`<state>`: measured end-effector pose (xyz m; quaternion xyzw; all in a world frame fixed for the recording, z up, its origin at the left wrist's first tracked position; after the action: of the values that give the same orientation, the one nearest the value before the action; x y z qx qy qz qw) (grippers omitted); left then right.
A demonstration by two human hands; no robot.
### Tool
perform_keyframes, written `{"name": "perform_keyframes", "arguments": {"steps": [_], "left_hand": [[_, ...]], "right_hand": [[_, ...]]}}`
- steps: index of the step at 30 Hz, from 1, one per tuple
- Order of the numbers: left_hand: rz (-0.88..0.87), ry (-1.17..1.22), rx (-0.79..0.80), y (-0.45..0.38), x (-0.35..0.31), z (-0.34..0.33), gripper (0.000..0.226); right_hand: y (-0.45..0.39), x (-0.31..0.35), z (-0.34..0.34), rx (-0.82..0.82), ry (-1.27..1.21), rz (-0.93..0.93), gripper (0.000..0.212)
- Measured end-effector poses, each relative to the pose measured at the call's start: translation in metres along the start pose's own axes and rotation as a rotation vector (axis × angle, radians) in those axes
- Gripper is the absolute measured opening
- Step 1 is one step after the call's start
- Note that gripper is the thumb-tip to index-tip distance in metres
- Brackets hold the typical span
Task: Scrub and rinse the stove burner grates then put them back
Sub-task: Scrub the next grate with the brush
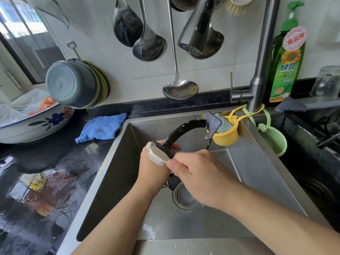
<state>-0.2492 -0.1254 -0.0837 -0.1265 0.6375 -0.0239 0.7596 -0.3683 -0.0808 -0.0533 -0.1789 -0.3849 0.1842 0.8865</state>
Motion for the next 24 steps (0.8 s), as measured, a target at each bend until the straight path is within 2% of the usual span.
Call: {"name": "perform_keyframes", "arguments": {"steps": [2, 5, 6, 8, 11, 13, 18, 21, 24], "left_hand": [[-0.029, -0.023, 0.023, -0.004, 0.005, -0.003, 0.054], [-0.151, -0.168, 0.096, -0.01, -0.002, -0.007, 0.021], [-0.158, -0.185, 0.079, -0.012, -0.003, -0.004, 0.018], [-0.104, -0.115, 0.019, -0.015, 0.001, 0.003, 0.019], [0.123, 0.12, -0.047, -0.018, 0.013, 0.005, 0.018], [0.204, 0.15, -0.07, -0.019, 0.018, 0.003, 0.025], [0.146, 0.059, 0.032, -0.013, 0.013, -0.004, 0.021], [0.105, 0.006, 0.069, -0.012, 0.015, -0.006, 0.035], [0.191, 0.093, 0.015, -0.015, 0.023, -0.003, 0.02]], "right_hand": [[0.0, -0.003, 0.002, 0.005, 0.02, -0.001, 0.045], [0.001, -0.008, 0.002, 0.021, 0.061, 0.025, 0.047], [0.002, -0.01, 0.002, 0.022, 0.071, 0.035, 0.047], [0.002, -0.014, 0.001, 0.033, 0.106, 0.044, 0.046], [0.0, -0.032, 0.007, 0.052, 0.173, -0.01, 0.038], [-0.001, -0.039, 0.013, 0.049, 0.184, -0.026, 0.032], [-0.002, -0.019, 0.015, -0.062, 0.13, 0.086, 0.041], [-0.002, -0.019, 0.008, -0.022, 0.155, 0.08, 0.037], [-0.002, -0.038, 0.008, 0.05, 0.177, -0.014, 0.034]]}}
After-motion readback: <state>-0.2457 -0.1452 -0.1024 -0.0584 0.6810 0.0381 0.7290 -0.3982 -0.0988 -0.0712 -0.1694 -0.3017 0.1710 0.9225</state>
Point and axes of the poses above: each hand's wrist, its own y-axis away from the middle knuckle, its own z-axis out of the back of the hand, x = y × z, the point moved 8 cm from there along -y, towards the middle knuckle, and after that the axes turned 8 degrees about -x, right-handed, at the moved point
